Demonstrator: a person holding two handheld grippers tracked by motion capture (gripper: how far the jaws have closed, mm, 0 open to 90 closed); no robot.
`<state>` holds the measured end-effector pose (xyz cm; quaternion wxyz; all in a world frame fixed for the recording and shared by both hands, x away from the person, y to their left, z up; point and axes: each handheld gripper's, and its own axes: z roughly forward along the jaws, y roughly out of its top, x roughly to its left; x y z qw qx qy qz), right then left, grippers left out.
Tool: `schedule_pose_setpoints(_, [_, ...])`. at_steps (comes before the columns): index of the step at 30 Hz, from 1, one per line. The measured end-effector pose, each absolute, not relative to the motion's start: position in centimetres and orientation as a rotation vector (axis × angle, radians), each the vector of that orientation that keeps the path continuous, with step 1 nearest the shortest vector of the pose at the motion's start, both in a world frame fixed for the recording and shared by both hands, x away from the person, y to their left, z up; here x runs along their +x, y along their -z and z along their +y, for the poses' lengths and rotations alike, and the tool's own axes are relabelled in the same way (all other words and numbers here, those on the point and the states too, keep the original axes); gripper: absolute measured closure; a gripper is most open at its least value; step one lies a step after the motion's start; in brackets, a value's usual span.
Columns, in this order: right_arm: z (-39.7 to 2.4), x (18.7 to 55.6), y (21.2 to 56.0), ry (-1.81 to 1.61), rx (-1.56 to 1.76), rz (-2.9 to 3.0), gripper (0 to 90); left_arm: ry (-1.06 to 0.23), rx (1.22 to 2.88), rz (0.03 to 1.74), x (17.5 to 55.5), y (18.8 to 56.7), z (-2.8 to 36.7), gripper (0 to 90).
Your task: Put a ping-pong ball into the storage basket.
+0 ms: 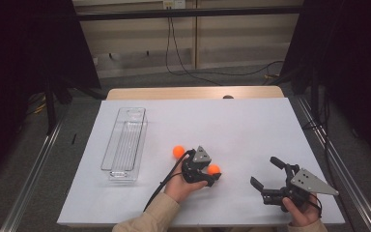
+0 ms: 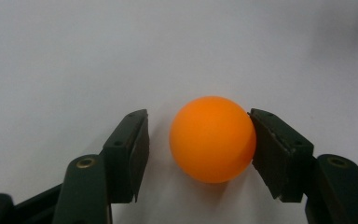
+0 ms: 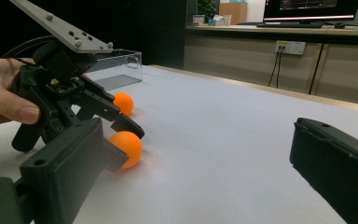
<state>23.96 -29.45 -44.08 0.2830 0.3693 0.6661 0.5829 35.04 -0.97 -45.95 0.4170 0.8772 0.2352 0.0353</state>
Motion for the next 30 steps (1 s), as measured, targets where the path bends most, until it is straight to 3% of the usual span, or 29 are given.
schedule_pose_setpoints(30, [-29.52,23.91,44.03,-1.562,0.987,1.781,2.7,-0.095,2.232,0.581,35.13,46.12,-1.21,49.7])
